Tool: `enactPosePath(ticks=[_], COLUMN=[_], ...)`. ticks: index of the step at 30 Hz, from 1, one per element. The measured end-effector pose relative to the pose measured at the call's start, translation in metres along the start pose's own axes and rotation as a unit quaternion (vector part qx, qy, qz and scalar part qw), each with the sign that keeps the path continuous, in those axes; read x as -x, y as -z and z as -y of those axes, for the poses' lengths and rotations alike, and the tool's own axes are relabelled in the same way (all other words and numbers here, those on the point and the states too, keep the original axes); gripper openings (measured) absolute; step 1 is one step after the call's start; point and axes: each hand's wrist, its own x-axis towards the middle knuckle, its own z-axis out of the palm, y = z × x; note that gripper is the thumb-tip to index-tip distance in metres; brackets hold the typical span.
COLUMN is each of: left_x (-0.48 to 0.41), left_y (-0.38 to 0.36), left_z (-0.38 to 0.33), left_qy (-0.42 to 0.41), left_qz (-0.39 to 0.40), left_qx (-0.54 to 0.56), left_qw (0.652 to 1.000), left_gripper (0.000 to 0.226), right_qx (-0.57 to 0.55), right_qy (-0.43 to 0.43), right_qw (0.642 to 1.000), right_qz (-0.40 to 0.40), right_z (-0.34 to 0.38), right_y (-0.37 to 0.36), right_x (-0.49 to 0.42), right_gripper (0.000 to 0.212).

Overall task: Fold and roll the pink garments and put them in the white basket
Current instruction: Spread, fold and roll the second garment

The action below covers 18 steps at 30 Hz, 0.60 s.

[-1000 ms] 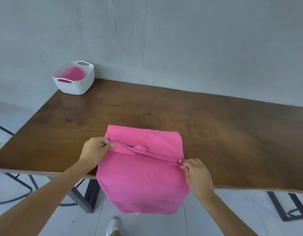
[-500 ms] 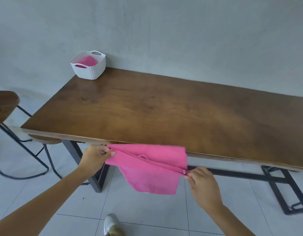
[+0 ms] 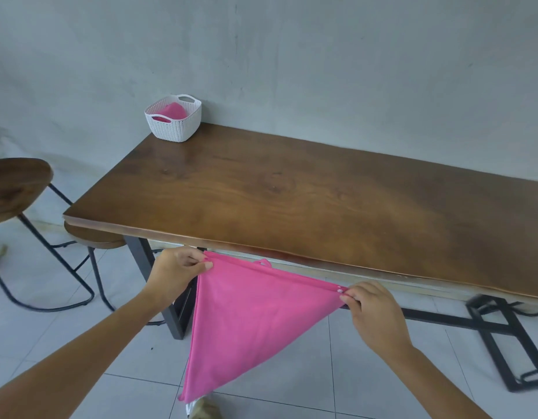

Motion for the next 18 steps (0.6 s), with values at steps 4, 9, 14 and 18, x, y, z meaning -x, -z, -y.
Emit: enactPosePath(ticks=[4,9,14,18], left_x=[0.006,0.012,0.015,0.009], left_y=[0.003,0.007,0.002,-0.005], left_z=[-0.005,0.003,0.007,0.007], left_qy=[-0.012,-0.029,-0.032,-0.032], left_qz=[0.004,0.01,0.005,-0.006], left_qx=[0.005,-0.014,-0.011,0.004], left_qw=[1.0,0.999,0.999,0.999], left_gripper=[0.007,0.008,0.009,0.008], right_qx=[-0.025,-0.063,-0.097,-0.116], right_qy=[-0.023,-0.051,-0.073,-0.095], right_qw=[0.999,0.996,0.991,0.987], right_qz=[0.011,0.047,0.05,0.05], right_z=[0.006,0.012,0.008,0.003], right_y=[0.007,0.014,0.013,0.011], right_x=[0.001,0.001,0.001,-0.003], right_gripper=[0.015,0.014,0.012,0.01])
